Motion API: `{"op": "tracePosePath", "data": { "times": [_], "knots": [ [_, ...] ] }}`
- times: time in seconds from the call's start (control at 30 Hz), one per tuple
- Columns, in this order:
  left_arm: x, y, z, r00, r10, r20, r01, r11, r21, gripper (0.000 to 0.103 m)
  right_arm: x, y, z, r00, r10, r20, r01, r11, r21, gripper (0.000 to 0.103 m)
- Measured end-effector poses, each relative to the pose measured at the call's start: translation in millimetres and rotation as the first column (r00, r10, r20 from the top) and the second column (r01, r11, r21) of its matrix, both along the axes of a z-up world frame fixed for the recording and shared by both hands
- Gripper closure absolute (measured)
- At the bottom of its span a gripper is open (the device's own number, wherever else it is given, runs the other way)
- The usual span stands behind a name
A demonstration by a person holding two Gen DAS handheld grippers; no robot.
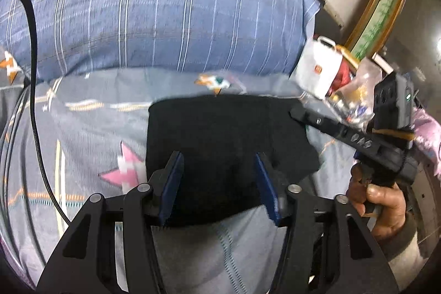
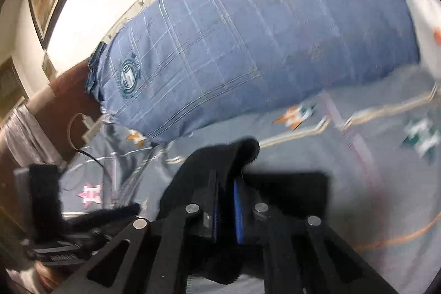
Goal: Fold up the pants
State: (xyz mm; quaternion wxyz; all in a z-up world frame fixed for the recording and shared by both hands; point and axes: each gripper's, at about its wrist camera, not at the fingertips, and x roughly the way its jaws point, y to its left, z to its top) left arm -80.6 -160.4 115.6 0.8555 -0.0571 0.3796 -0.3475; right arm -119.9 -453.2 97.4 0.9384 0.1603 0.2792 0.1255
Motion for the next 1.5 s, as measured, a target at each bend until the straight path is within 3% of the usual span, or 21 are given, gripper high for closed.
{"op": "tracePosePath", "data": {
  "times": [0.13,0.23,0.4,0.57,0.63,0.7,0.8,0.9,0.97,1.0,1.1,1.23,1.37,1.5],
  "knots": [
    [9,-23,-20,1.000,-0.014,-0.003,0.014,0.997,0.071,0.046,13,-3,-20,0.996,-0.050,-0.079,0.042,0.995,-0.093,0.099],
    [16,-41,-47,0.999,-0.010,-0.051,0.019,0.986,0.167,0.046,32,6,-51,0.986,-0.079,-0.149,0.055,0.985,-0.163,0.099],
    [16,-41,-48,0.999,0.003,-0.045,0.005,0.986,0.164,0.046,30,1,-48,0.987,-0.088,-0.132,0.069,0.988,-0.140,0.099],
    [23,-38,-36,0.999,0.028,-0.042,-0.022,0.989,0.146,0.046,43,7,-26,0.991,-0.099,-0.092,0.076,0.971,-0.226,0.099],
    [24,-40,-40,0.998,0.029,-0.058,-0.020,0.988,0.154,0.044,50,5,-31,0.987,-0.122,-0.109,0.091,0.964,-0.248,0.099],
    [23,-43,-47,0.998,0.020,-0.066,-0.008,0.984,0.175,0.044,56,1,-47,0.980,-0.121,-0.159,0.087,0.974,-0.207,0.099],
    [20,-43,-48,0.999,0.022,-0.047,-0.013,0.983,0.182,0.044,47,-10,-51,0.979,-0.129,-0.161,0.110,0.986,-0.123,0.096],
    [21,-39,-42,0.998,0.022,-0.059,-0.012,0.986,0.165,0.044,21,-18,-33,0.980,-0.149,-0.132,0.136,0.986,-0.100,0.086],
    [21,-38,-35,0.999,0.036,-0.028,-0.030,0.986,0.165,0.044,4,-17,-22,0.984,-0.133,-0.120,0.121,0.987,-0.104,0.068],
    [21,-39,-33,0.999,0.041,-0.008,-0.039,0.984,0.172,0.044,-2,-13,-19,0.987,-0.114,-0.114,0.101,0.989,-0.111,0.066],
    [23,-44,-33,0.999,0.046,0.003,-0.046,0.981,0.189,0.044,-15,8,-11,0.993,-0.068,-0.097,0.051,0.985,-0.166,0.066],
    [25,-47,-43,0.998,0.062,-0.013,-0.057,0.976,0.210,0.044,-17,24,-13,0.994,-0.028,-0.102,0.012,0.987,-0.157,0.066],
    [23,-49,-50,0.998,0.067,-0.007,-0.063,0.972,0.225,0.044,-15,30,-32,0.985,-0.048,-0.167,0.010,0.975,-0.220,0.066],
    [22,-53,-51,0.998,0.066,0.002,-0.065,0.969,0.240,0.044,-19,23,-53,0.977,-0.051,-0.206,0.009,0.980,-0.197,0.066]
  ]
}}
